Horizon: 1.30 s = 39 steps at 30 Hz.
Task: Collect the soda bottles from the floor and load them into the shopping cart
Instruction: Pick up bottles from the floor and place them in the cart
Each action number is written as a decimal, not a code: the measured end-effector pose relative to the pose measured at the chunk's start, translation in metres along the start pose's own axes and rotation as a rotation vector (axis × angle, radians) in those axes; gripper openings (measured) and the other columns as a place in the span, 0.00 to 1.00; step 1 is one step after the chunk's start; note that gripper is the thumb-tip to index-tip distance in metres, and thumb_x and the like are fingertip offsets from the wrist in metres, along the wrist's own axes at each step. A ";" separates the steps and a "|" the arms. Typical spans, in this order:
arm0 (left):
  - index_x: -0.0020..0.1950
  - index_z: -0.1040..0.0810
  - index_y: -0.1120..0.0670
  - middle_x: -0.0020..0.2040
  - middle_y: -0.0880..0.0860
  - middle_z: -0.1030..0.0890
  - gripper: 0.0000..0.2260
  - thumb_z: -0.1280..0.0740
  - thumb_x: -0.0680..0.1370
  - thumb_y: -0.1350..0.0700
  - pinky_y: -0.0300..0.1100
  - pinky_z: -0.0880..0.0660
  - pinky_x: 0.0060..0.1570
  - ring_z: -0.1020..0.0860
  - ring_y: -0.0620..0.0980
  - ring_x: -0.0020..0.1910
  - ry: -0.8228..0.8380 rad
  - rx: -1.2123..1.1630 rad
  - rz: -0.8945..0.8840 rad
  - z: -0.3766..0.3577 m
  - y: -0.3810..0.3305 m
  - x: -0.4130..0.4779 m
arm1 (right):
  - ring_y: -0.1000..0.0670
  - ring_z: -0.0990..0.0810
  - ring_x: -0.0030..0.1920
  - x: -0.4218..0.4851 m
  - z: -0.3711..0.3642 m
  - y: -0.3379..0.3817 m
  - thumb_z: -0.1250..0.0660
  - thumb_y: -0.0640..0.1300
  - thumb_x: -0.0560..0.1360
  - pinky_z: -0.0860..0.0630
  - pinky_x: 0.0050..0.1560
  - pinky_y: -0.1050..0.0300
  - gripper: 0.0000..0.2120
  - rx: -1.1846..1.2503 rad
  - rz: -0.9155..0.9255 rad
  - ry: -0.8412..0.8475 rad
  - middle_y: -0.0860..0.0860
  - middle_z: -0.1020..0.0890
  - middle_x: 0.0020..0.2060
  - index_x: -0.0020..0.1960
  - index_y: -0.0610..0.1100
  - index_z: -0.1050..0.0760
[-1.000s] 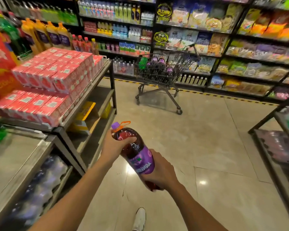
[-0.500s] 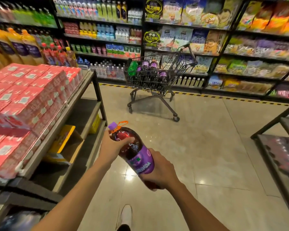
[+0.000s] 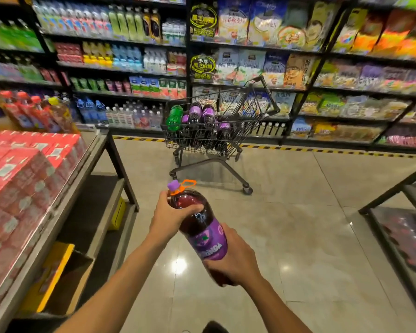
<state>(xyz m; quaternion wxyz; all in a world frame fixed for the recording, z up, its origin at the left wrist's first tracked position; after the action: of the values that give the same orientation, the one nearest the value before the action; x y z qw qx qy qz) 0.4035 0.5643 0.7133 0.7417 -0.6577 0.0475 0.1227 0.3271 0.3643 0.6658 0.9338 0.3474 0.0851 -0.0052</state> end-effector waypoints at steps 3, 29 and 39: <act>0.62 0.26 0.44 0.56 0.47 0.18 0.40 0.16 0.53 0.42 0.53 0.21 0.60 0.18 0.48 0.54 0.024 0.007 -0.006 -0.016 -0.020 0.049 | 0.57 0.19 0.53 0.048 0.017 -0.001 0.25 0.72 0.61 0.19 0.54 0.59 0.40 0.004 -0.017 -0.023 0.62 0.21 0.56 0.69 0.63 0.35; 0.58 0.26 0.45 0.54 0.48 0.18 0.35 0.14 0.56 0.45 0.54 0.20 0.58 0.17 0.49 0.53 0.107 0.073 -0.058 -0.179 -0.161 0.523 | 0.58 0.20 0.53 0.516 0.164 -0.045 0.24 0.66 0.61 0.20 0.51 0.58 0.36 0.089 -0.069 -0.129 0.62 0.21 0.55 0.66 0.64 0.32; 0.59 0.27 0.46 0.55 0.47 0.18 0.35 0.14 0.58 0.45 0.52 0.21 0.58 0.18 0.49 0.54 0.210 0.091 -0.061 -0.217 -0.209 0.699 | 0.58 0.19 0.50 0.679 0.201 -0.037 0.23 0.64 0.62 0.20 0.50 0.58 0.33 0.081 -0.129 -0.179 0.62 0.21 0.52 0.63 0.63 0.32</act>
<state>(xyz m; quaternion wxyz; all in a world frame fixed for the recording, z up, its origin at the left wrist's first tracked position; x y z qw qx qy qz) 1.1490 0.4122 0.7241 0.7652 -0.6337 0.1105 0.0280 1.0251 0.2390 0.6811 0.9205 0.3769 0.0235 -0.0999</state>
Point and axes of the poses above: each hand's wrist, its own x-axis towards the middle knuckle, its own z-axis out of the back of the hand, y = z × x, the point moved 1 cm from there along x, towards the middle knuckle
